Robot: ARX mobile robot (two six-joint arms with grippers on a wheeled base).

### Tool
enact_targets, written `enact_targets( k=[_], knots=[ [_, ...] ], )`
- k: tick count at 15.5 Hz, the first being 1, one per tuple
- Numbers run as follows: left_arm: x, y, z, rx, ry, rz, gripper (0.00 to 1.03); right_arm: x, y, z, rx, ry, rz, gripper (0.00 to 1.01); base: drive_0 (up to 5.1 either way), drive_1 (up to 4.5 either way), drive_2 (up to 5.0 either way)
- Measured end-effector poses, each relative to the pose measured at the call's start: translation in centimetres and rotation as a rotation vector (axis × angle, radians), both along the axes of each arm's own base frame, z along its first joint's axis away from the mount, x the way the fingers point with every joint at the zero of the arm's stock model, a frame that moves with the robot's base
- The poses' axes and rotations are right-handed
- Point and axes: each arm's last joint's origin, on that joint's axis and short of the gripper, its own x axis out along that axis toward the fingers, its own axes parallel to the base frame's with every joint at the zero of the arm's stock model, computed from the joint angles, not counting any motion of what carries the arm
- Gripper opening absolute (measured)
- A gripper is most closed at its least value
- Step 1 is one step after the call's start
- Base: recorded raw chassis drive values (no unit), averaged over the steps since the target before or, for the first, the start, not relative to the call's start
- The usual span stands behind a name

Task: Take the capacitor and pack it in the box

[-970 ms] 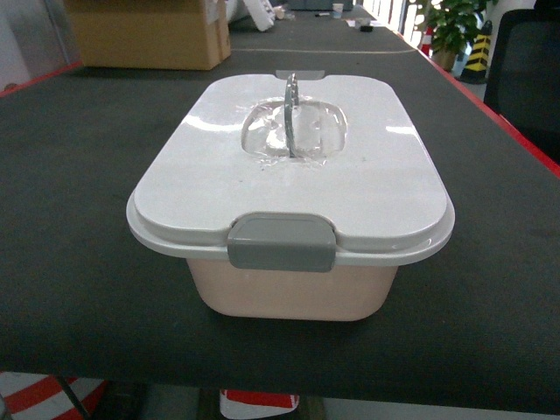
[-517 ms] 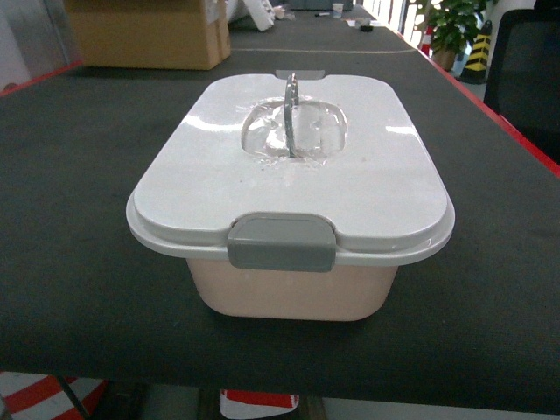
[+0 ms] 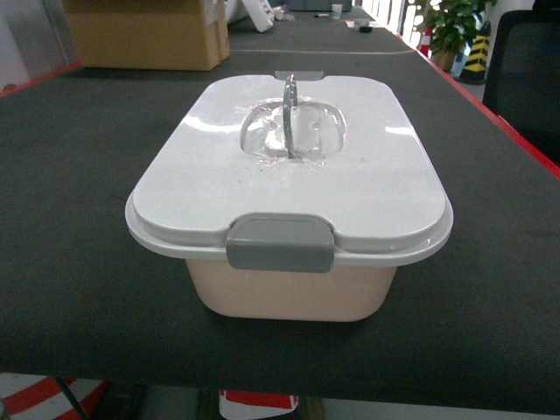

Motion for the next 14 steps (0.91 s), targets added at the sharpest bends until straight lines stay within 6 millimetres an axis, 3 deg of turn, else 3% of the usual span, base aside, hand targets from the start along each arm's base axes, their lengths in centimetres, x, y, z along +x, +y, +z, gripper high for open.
enact_targets(
  k=[1, 3, 11, 12, 14],
  knots=[
    [-0.01, 0.0, 0.05, 0.0, -0.005, 0.0, 0.02, 0.0, 0.0, 0.0, 0.0, 0.0, 0.0, 0.98, 0.0, 0.0, 0.0],
    [0.0, 0.0, 0.05, 0.0, -0.005, 0.001, 0.17, 0.0, 0.0, 0.01, 0.0, -0.001, 0.0, 0.98, 0.0, 0.0, 0.0],
    [0.0, 0.0, 0.05, 0.0, -0.006, 0.0, 0.44, 0.0, 0.0, 0.0, 0.0, 0.0, 0.0, 0.98, 0.0, 0.0, 0.0],
    [0.0, 0.0, 0.05, 0.0, -0.006, 0.0, 0.71, 0.0, 0.0, 0.0, 0.0, 0.0, 0.0, 0.98, 0.0, 0.0, 0.0],
    [0.0, 0.0, 0.05, 0.0, -0.006, 0.0, 0.96, 0.0, 0.0, 0.0, 0.0, 0.0, 0.0, 0.98, 0.0, 0.0, 0.0]
  ],
)
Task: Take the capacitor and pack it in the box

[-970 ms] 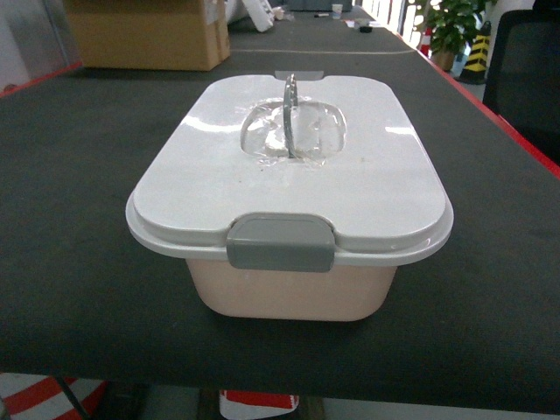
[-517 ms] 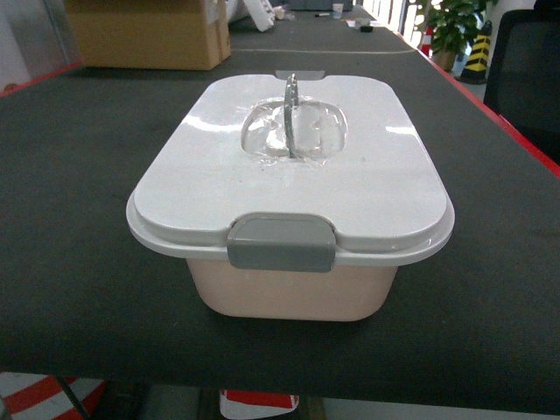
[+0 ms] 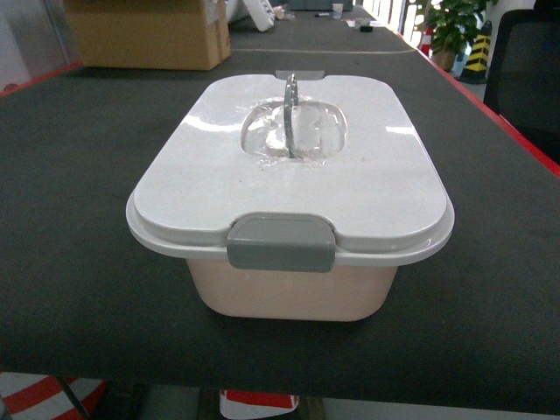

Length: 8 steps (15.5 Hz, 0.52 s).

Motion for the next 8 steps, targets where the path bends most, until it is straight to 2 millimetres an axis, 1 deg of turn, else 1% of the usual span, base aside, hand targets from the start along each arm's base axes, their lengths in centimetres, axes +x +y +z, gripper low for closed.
enact_targets(
  k=[1, 2, 8],
  knots=[
    [0.0, 0.0, 0.0, 0.001, 0.0, 0.0, 0.99, 0.0, 0.0, 0.0, 0.0, 0.0, 0.0, 0.98, 0.0, 0.0, 0.0],
    [0.0, 0.0, 0.0, 0.001, 0.0, 0.0, 0.98, 0.0, 0.0, 0.0, 0.0, 0.0, 0.0, 0.98, 0.0, 0.0, 0.0],
    [0.0, 0.0, 0.0, 0.001, 0.0, 0.0, 0.98, 0.0, 0.0, 0.0, 0.0, 0.0, 0.0, 0.98, 0.0, 0.0, 0.0]
  ],
)
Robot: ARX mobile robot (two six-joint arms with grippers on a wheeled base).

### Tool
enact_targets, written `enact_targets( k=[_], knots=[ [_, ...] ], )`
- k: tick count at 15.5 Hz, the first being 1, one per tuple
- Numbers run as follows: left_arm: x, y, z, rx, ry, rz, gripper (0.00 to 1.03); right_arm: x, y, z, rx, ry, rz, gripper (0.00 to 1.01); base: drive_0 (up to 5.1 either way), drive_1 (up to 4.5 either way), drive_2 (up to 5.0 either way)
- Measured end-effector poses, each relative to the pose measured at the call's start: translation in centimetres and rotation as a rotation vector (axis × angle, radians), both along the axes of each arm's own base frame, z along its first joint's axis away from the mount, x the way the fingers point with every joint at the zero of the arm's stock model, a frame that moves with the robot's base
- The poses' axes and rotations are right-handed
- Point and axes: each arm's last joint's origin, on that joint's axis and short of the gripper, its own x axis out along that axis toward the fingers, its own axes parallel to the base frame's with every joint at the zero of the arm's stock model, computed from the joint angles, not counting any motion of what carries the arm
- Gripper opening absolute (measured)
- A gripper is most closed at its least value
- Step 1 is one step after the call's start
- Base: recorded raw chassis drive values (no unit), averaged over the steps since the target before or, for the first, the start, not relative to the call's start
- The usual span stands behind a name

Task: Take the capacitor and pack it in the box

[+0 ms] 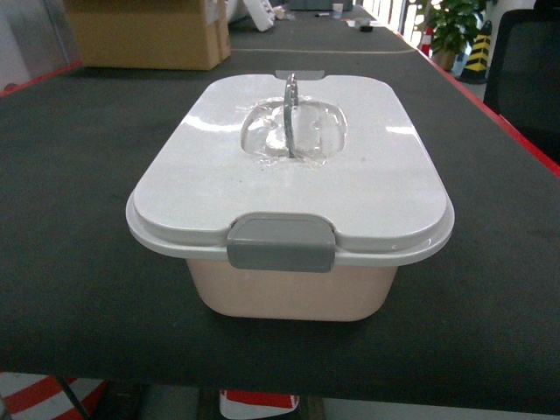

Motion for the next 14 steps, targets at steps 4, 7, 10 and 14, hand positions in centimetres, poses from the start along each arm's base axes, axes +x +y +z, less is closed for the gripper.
enact_targets(
  k=[4, 7, 10, 14],
  knots=[
    [0.0, 0.0, 0.0, 0.0, 0.0, 0.0, 0.98, 0.0, 0.0, 0.0, 0.0, 0.0, 0.0, 0.98, 0.0, 0.0, 0.0],
    [0.0, 0.0, 0.0, 0.0, 0.0, 0.0, 0.98, 0.0, 0.0, 0.0, 0.0, 0.0, 0.0, 0.98, 0.0, 0.0, 0.0],
    [0.0, 0.0, 0.0, 0.0, 0.0, 0.0, 0.98, 0.0, 0.0, 0.0, 0.0, 0.0, 0.0, 0.98, 0.0, 0.0, 0.0],
    [0.0, 0.0, 0.0, 0.0, 0.0, 0.0, 0.98, 0.0, 0.0, 0.0, 0.0, 0.0, 0.0, 0.98, 0.0, 0.0, 0.0]
  ],
)
